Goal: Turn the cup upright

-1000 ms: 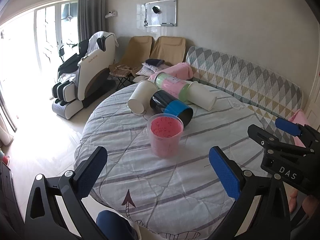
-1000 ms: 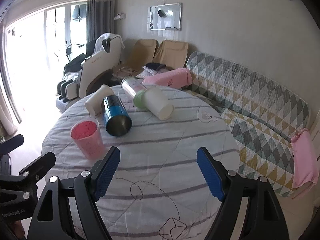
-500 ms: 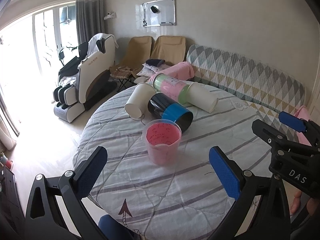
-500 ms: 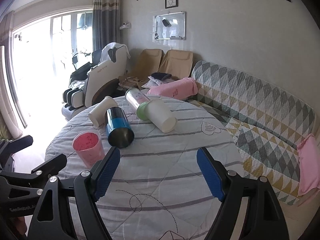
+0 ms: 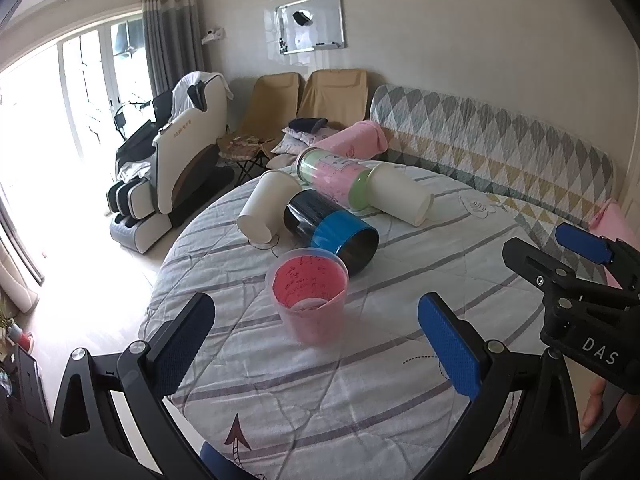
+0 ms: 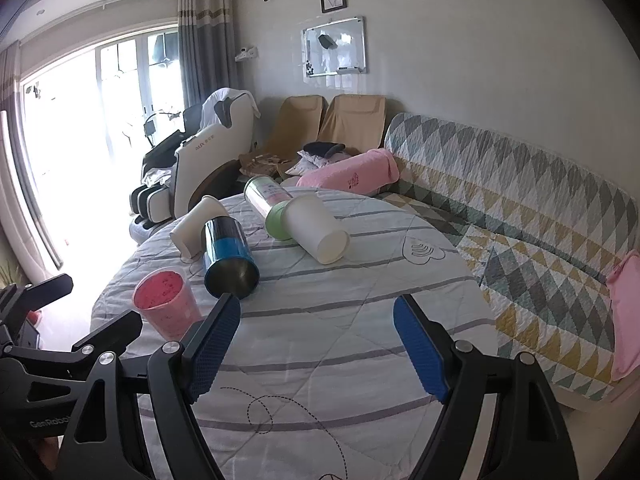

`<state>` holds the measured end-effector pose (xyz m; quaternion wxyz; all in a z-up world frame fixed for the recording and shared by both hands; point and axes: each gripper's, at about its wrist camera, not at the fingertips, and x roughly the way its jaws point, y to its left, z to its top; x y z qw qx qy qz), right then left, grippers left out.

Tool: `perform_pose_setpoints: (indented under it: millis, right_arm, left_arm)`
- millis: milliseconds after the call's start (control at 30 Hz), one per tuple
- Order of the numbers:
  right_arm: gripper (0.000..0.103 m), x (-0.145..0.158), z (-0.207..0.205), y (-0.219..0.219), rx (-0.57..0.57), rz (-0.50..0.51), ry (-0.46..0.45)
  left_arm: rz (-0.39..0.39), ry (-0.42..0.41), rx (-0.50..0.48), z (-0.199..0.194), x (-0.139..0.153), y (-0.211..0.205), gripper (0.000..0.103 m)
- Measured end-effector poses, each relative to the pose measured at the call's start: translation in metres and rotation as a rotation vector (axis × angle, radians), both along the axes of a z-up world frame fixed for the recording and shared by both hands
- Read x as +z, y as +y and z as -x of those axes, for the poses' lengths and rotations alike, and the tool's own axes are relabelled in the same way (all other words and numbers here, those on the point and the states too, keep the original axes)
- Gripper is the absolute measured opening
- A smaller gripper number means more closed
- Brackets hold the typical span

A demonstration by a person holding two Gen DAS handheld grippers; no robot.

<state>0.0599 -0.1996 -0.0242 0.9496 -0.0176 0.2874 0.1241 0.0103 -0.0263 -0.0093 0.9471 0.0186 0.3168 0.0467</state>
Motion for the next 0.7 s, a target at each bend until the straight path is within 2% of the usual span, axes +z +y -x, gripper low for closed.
perform_pose_setpoints:
  millis: [700]
  right_arm:
    - [0.08,-0.0087,-0.0082,-0.0024,0.006,-0.011,0.032]
  left_arm:
    - [-0.007,-0.006,-0.01,-0.0052,-0.0026,-0.0076,0.103]
